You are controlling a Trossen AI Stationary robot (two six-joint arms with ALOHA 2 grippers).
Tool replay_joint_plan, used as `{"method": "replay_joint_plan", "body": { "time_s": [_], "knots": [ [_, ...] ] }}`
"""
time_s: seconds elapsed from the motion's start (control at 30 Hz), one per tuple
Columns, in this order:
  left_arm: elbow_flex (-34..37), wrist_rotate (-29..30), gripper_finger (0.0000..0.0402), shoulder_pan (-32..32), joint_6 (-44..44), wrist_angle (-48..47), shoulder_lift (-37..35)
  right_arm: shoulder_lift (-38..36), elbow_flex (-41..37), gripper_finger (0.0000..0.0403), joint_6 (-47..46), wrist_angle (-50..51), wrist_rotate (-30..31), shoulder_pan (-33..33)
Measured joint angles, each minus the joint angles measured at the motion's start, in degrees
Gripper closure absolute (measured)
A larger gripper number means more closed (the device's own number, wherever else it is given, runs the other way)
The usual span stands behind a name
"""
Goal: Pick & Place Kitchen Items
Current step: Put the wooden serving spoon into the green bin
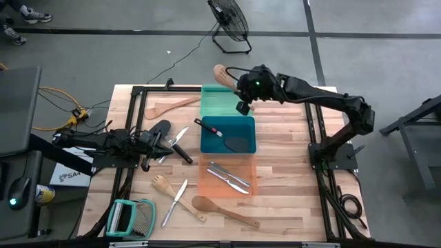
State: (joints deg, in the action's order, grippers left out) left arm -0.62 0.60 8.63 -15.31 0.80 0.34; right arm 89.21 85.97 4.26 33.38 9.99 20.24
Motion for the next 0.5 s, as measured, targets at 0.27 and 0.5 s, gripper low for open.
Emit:
{"method": "replay_joint_plan", "body": {
  "time_s": [0.27, 0.5],
  "knots": [
    [0.0, 0.0, 0.0402, 0.0, 0.0, 0.0, 0.0, 4.9, 0.0, 0.0334, 2.4, -6.0, -4.0, 3.9],
    [0.0, 0.0, 0.0402, 0.0, 0.0, 0.0, 0.0, 9.9, 0.0, 0.0334, 1.7, -10.4, -3.7, 6.2]
  ]
}}
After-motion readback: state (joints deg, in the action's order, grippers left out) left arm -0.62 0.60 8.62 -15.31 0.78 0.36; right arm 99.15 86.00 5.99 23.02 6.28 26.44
